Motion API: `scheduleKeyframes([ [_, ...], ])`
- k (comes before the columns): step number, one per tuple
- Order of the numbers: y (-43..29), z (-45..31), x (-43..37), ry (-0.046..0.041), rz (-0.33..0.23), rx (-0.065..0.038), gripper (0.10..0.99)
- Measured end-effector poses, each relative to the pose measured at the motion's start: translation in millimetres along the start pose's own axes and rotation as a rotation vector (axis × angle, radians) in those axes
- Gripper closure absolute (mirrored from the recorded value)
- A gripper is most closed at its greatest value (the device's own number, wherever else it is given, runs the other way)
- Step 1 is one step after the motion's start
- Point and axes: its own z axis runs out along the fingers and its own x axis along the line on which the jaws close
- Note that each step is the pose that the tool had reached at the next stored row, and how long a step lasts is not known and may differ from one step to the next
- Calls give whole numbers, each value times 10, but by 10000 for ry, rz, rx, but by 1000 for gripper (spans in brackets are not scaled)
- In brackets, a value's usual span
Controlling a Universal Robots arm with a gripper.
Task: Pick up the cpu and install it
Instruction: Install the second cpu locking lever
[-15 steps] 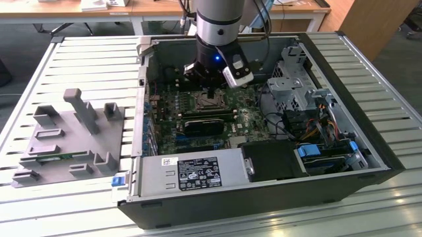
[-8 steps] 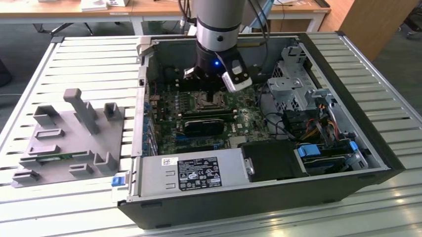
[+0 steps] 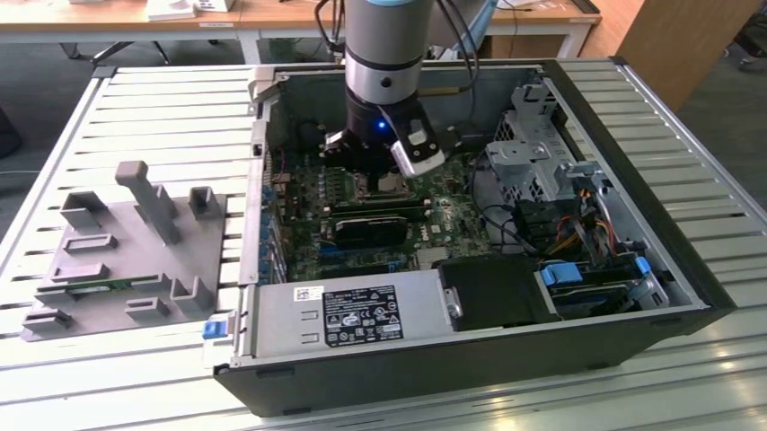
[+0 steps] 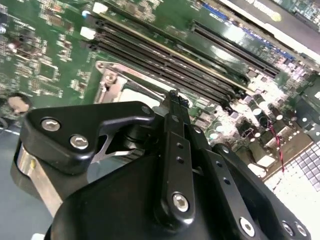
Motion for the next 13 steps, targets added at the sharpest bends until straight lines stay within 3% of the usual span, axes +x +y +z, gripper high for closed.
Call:
scheduleKeyframes([
  [4,-8,69,11,2,0,-11,980],
  [7,-14,106,10,10,-2,-96,980],
  [13,-46,144,23,42,-8,-529,980],
])
